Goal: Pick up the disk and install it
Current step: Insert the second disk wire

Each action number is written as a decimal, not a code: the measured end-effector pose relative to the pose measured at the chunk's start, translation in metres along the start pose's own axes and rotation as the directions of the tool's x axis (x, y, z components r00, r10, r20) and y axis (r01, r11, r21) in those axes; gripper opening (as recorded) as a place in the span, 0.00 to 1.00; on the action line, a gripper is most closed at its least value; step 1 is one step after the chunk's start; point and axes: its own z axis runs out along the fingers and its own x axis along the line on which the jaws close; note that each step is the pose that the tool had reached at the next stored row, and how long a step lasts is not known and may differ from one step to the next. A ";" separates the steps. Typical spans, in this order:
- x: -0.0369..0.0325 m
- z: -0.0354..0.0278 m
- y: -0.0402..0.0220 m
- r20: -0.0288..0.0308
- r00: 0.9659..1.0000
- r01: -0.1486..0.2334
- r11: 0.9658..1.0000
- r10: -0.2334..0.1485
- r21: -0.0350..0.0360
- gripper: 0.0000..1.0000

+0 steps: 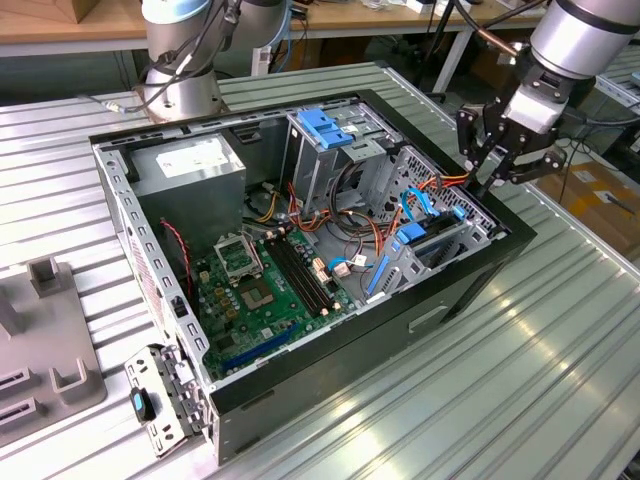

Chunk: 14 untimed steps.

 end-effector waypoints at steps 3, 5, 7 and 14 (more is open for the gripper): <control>0.0000 0.0000 0.0000 0.006 0.998 0.070 0.998 -0.070 -0.001 0.29; 0.0000 0.0000 0.0000 0.011 0.990 0.140 0.990 -0.140 -0.001 0.29; 0.0000 0.0001 0.0000 0.013 0.986 0.166 0.986 -0.166 -0.001 0.29; 0.0000 0.0000 0.0000 0.013 0.986 0.166 0.986 -0.166 -0.001 0.29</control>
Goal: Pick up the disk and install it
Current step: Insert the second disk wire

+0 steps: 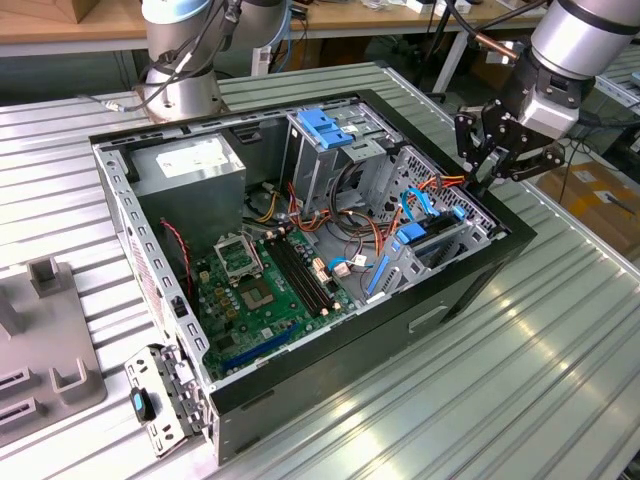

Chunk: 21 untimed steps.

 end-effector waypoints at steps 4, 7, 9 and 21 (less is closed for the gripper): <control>0.0000 0.0000 0.0000 0.000 1.000 0.000 1.000 0.000 0.000 0.29; 0.0000 0.0000 0.0000 0.000 1.000 0.001 1.000 -0.001 0.000 0.29; 0.0000 -0.0001 0.0000 0.002 1.000 0.030 1.000 -0.030 0.000 0.29; 0.0002 0.0000 -0.0004 0.020 0.966 0.258 0.966 -0.258 -0.001 0.29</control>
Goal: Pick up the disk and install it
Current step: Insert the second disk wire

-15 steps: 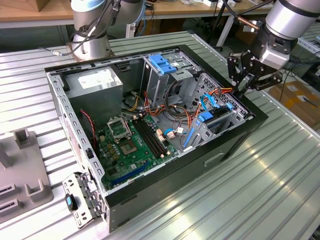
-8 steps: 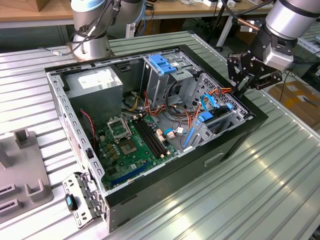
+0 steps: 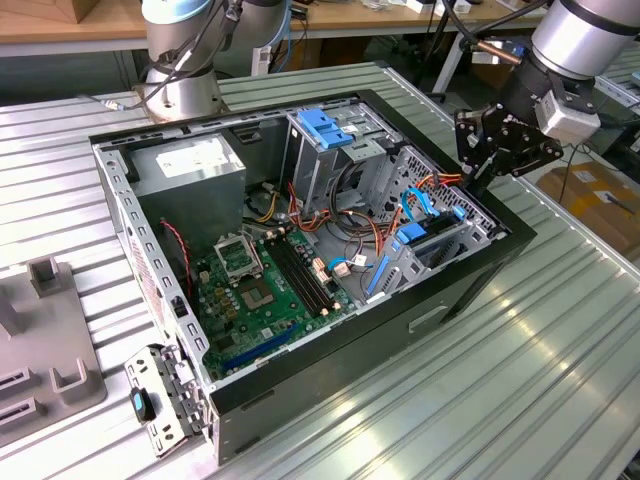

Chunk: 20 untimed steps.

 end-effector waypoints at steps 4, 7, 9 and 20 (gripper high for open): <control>0.0001 0.0000 0.0000 0.000 1.000 0.001 1.000 -0.001 0.000 0.29; 0.0004 0.0000 -0.0003 0.000 1.000 0.001 1.000 -0.001 0.000 0.29; 0.0011 0.0000 -0.0010 0.000 1.000 0.002 1.000 -0.002 0.000 0.29; 0.0061 -0.0005 -0.0072 0.001 1.000 0.014 1.000 -0.014 0.000 0.29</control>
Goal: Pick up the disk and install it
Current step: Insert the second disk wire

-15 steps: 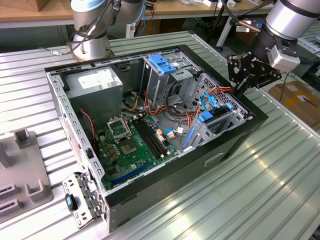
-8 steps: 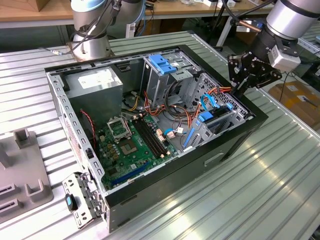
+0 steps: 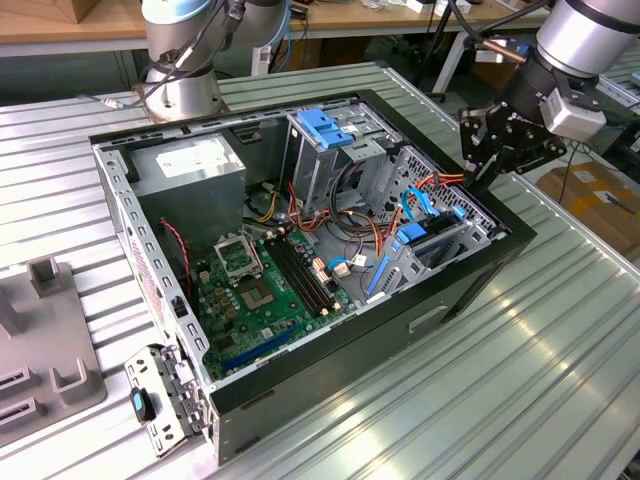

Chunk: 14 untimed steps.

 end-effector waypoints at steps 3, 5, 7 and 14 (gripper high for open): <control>-0.0017 0.0002 -0.0021 0.000 1.000 0.001 1.000 -0.001 0.000 0.29; -0.0038 0.0005 -0.0045 0.000 1.000 0.003 1.000 -0.003 0.000 0.29; -0.0058 0.0011 -0.0069 0.001 1.000 0.009 1.000 -0.009 0.000 0.29; -0.0022 0.0015 -0.0118 0.002 1.000 0.023 1.000 -0.023 0.000 0.29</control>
